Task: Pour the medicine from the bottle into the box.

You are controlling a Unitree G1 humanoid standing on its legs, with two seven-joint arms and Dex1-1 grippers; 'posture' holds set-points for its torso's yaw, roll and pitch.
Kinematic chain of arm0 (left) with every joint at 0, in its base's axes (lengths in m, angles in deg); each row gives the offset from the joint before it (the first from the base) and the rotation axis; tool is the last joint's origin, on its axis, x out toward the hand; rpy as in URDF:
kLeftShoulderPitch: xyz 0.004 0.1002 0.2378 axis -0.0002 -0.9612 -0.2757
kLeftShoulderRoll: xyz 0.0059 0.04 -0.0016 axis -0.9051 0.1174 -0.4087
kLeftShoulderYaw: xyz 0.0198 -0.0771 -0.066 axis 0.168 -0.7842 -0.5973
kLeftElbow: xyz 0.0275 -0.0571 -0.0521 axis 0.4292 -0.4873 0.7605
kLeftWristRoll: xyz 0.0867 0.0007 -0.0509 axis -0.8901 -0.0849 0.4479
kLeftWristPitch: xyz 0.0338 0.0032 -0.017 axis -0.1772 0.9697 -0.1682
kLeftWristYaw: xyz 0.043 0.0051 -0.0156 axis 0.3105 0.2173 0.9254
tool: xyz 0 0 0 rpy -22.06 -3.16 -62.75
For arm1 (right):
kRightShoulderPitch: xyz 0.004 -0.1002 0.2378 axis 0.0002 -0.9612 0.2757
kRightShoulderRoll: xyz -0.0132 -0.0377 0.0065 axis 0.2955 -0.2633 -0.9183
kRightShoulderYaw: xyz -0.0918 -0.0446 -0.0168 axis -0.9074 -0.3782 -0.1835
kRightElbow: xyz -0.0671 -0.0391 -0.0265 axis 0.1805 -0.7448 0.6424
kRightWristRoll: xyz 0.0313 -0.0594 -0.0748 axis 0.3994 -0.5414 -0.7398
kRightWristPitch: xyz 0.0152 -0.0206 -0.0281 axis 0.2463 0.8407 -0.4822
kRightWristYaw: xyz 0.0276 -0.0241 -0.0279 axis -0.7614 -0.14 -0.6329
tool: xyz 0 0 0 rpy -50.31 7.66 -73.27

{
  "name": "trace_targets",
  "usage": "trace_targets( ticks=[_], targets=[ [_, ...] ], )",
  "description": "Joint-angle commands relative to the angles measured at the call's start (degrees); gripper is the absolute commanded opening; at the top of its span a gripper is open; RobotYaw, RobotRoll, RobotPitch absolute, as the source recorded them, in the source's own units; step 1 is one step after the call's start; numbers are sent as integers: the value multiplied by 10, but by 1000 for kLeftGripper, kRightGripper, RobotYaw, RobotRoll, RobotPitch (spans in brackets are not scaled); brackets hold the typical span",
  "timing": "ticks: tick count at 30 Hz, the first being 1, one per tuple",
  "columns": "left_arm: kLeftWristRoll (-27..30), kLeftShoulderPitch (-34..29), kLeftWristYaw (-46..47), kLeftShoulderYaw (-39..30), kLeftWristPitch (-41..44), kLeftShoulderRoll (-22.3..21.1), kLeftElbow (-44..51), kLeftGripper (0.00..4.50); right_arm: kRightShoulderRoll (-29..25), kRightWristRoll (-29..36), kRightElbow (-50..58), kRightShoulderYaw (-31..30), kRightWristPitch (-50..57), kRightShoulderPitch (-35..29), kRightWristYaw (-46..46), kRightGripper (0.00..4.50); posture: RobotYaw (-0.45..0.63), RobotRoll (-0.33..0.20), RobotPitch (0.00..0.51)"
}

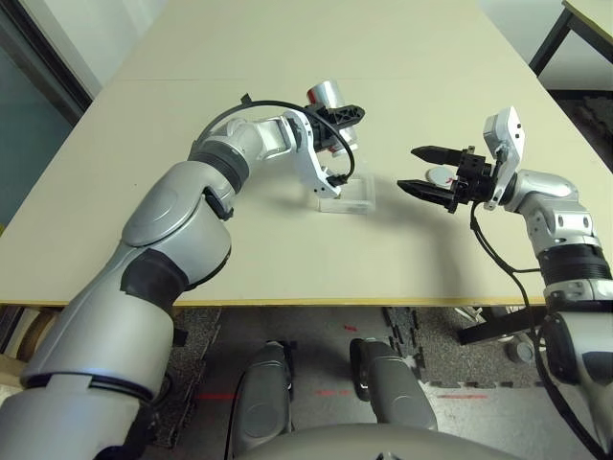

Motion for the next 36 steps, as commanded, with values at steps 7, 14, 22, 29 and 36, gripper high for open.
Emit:
trace_targets(
  ticks=[7,14,22,29,36],
  targets=[
    [362,-81,-330,-317,47,9,-10,2650,-11,-18,-1,-9,-12,-10,-17,4500,-71,0,140],
    [569,-129,-452,-515,211,15,31,2650,-13,-33,-4,-14,-22,-12,-23,4500,-67,0,144],
    [666,-196,-438,-607,276,21,95,2650,-10,-43,-16,-17,-28,-7,-26,4500,-50,0,146],
    [686,-254,-443,-621,170,34,100,2650,-9,-48,-28,-22,-34,4,-28,4500,-54,0,142],
    [688,-272,-435,-627,100,43,66,2650,-13,-49,-25,-20,-33,6,-31,4500,-71,0,137]
  ],
)
